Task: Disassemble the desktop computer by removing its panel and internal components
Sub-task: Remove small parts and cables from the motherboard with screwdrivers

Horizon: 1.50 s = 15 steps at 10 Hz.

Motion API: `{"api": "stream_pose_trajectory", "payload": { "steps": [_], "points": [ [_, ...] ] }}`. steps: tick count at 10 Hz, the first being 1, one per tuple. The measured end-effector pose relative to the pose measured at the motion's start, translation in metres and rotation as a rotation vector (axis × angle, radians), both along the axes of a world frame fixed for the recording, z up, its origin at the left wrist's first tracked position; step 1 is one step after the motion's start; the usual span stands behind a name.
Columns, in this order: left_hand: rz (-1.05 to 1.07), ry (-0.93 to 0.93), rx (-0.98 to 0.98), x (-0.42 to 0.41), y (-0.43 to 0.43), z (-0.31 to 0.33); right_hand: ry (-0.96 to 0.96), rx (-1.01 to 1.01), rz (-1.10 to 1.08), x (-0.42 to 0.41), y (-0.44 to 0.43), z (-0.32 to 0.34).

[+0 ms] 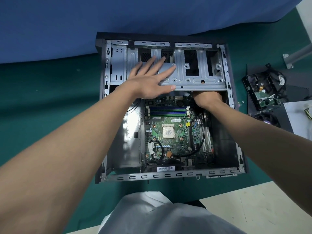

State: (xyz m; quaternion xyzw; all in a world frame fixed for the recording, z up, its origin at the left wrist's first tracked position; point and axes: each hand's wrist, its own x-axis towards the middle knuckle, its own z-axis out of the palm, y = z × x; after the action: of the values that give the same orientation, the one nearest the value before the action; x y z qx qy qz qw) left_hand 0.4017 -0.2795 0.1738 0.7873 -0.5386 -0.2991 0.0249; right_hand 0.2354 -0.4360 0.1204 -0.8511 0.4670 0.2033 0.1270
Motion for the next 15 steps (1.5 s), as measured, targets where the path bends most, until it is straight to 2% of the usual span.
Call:
{"api": "stream_pose_trajectory", "payload": {
  "steps": [4, 5, 9, 11, 12, 14, 15],
  "points": [
    [0.001, -0.004, -0.005, 0.0011, 0.0005, -0.0003, 0.018, 0.003, -0.096, 0.0019, 0.0000, -0.0030],
    [0.001, -0.004, -0.010, 0.0012, 0.0002, -0.0010, 0.059, -0.008, -0.070, 0.0011, -0.0008, -0.0032],
    [-0.001, -0.005, -0.011, 0.0016, 0.0004, -0.0007, -0.010, 0.052, -0.037, 0.0014, 0.0014, 0.0026],
    [-0.002, -0.010, -0.010, 0.0014, 0.0003, -0.0007, 0.083, 0.028, -0.044, 0.0032, 0.0013, 0.0038],
    [-0.001, -0.007, -0.013, 0.0007, 0.0004, -0.0007, 0.026, 0.059, -0.053, 0.0036, 0.0011, 0.0020],
    [0.000, -0.006, -0.020, 0.0010, 0.0005, -0.0009, 0.045, 0.024, -0.088, 0.0016, 0.0042, 0.0026],
    [-0.004, -0.008, -0.018, 0.0005, 0.0002, -0.0019, -0.070, -0.006, -0.125, -0.0007, 0.0073, 0.0026]
  ]
}}
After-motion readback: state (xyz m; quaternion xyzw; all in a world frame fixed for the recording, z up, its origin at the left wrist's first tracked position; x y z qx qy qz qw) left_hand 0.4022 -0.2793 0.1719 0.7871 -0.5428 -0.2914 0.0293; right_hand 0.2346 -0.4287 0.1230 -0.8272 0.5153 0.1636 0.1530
